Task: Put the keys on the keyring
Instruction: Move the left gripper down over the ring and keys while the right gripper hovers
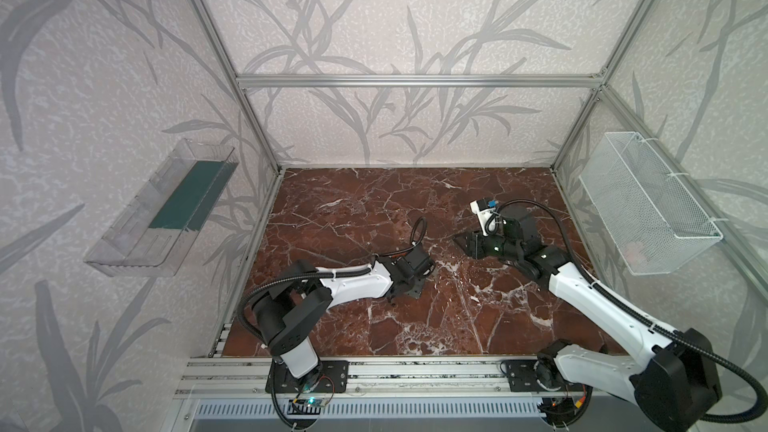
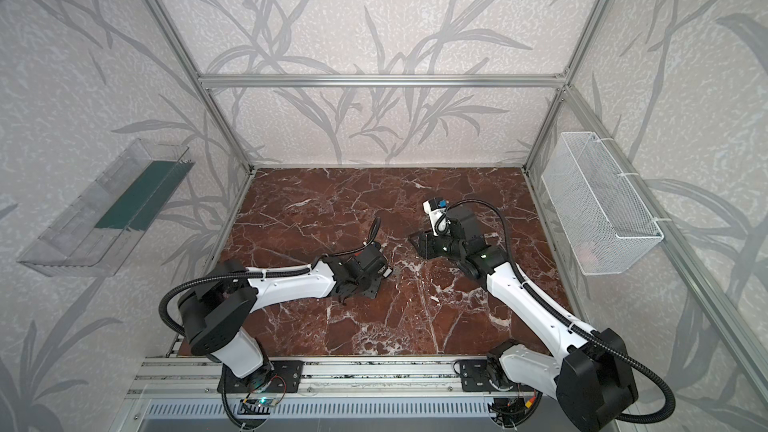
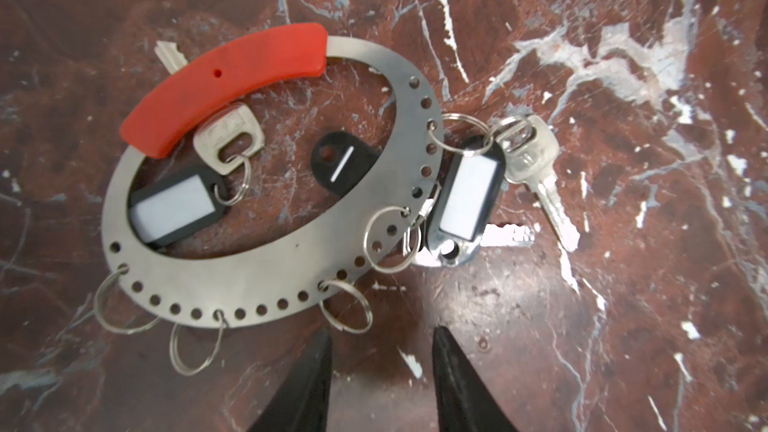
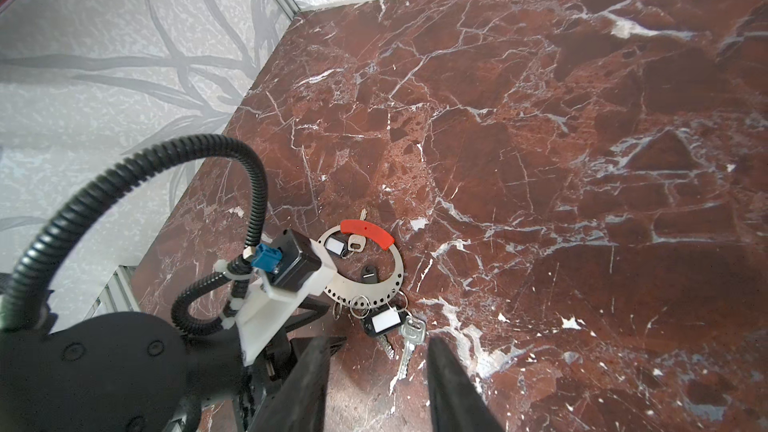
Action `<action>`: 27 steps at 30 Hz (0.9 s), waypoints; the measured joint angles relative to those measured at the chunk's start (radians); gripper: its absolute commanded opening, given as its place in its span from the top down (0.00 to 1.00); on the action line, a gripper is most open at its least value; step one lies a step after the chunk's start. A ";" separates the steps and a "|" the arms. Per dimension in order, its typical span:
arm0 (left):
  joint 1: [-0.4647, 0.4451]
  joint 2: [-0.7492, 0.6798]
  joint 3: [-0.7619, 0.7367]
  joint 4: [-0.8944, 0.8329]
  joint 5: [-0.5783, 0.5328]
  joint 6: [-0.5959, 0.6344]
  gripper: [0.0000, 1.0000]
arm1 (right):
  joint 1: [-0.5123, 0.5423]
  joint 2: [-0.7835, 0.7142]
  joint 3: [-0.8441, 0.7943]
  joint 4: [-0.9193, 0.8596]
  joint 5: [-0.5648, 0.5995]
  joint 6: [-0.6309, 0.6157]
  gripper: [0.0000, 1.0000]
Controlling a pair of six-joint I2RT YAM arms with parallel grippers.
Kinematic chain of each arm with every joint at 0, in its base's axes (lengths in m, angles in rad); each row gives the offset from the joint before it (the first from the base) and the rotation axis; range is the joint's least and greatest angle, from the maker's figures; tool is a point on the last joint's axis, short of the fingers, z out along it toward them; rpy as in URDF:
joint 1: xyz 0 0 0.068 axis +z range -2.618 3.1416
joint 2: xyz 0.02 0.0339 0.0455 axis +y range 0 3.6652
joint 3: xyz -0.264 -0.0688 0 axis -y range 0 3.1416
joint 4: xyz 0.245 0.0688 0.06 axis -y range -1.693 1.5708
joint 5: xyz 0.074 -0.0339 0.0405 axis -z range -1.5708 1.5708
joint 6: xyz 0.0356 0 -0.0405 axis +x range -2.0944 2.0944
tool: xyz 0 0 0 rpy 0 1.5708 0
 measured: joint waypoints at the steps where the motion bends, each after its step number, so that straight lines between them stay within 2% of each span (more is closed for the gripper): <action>1: -0.001 0.011 0.006 -0.002 -0.006 0.003 0.62 | 0.000 -0.001 0.000 0.000 0.000 0.000 0.59; 12: -0.005 0.077 0.060 -0.018 -0.081 0.017 0.72 | -0.003 -0.006 0.000 -0.003 0.000 0.000 0.59; 22: -0.006 0.073 0.069 -0.059 -0.132 -0.008 0.71 | -0.004 -0.006 -0.014 -0.003 -0.023 0.001 0.59; 27: -0.006 -0.026 0.023 -0.062 -0.154 -0.045 0.67 | -0.004 0.077 -0.016 0.021 -0.079 0.010 0.64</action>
